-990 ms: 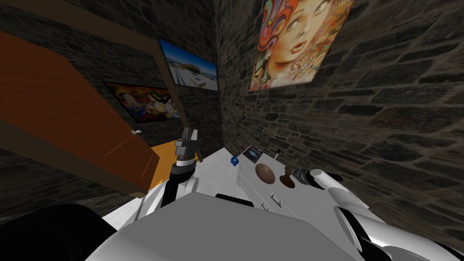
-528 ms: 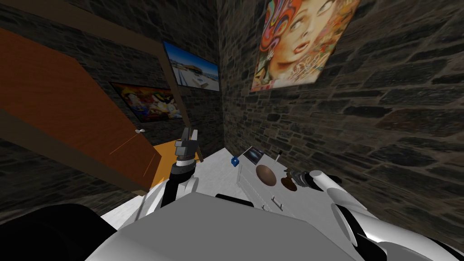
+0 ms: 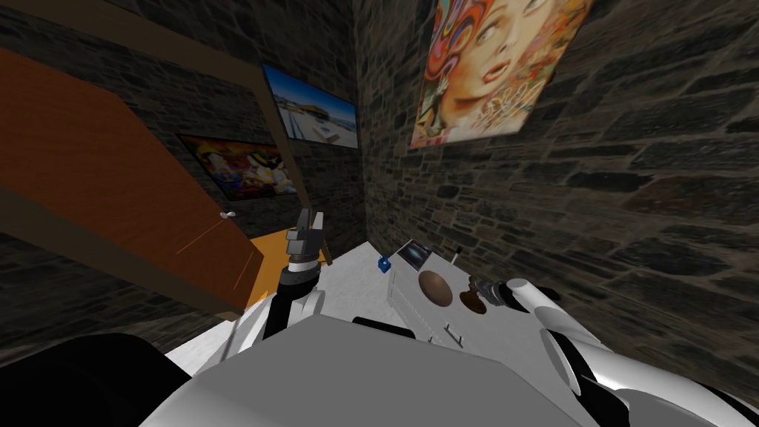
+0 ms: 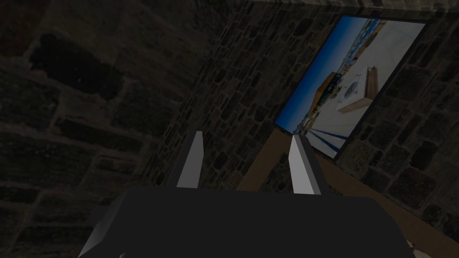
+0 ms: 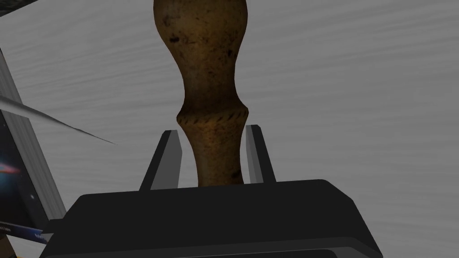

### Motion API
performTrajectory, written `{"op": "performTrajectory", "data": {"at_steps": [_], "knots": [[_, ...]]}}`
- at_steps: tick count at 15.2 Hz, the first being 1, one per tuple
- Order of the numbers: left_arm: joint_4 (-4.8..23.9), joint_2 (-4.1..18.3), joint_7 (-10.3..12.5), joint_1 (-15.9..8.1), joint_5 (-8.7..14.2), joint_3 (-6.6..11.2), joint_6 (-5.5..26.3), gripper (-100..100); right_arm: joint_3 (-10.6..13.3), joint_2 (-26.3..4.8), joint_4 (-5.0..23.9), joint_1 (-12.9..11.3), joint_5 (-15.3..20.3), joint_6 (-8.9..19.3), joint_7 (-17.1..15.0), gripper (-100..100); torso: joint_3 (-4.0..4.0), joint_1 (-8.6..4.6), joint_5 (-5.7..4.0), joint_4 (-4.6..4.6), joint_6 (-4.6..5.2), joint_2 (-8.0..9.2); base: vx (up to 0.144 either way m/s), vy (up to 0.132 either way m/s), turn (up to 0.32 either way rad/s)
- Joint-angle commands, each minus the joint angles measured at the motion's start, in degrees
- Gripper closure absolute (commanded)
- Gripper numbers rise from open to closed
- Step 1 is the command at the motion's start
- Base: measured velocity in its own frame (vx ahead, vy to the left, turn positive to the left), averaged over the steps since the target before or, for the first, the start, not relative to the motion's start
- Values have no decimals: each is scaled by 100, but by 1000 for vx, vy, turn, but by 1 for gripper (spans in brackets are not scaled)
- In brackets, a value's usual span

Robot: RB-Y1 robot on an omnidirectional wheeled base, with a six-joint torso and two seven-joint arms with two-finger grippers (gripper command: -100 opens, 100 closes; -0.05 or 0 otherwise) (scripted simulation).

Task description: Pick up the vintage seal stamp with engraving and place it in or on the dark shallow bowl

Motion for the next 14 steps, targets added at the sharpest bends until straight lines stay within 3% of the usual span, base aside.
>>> {"op": "performTrajectory", "data": {"at_steps": [1, 4, 5, 14], "knots": [[0, 0, 0, 0, 0, 0, 0, 0, 42, -108, -175, 25, 15, 156, -140, 100, 0, 0, 0, 0, 0, 0, -103, 57, 47], [0, 0, 0, 0, 0, 0, 0, 0, 35, -94, -107, 14, 7, 117, -82, 100, 14, 12, 4, 5, 5, 21, -54, 33, -1], [0, 0, 0, 0, 0, 0, 0, 0, 82, -206, -170, -45, -1, 273, -239, 100, 10, 8, 4, 5, 4, 14, -21, 96, 28], [0, -2, 0, 0, 0, -2, 0, 0, 275, -667, -368, -317, -32, 845, -782, 100, 22, 140, 32, 16, -15, 28, -61, 248, 34]]}}
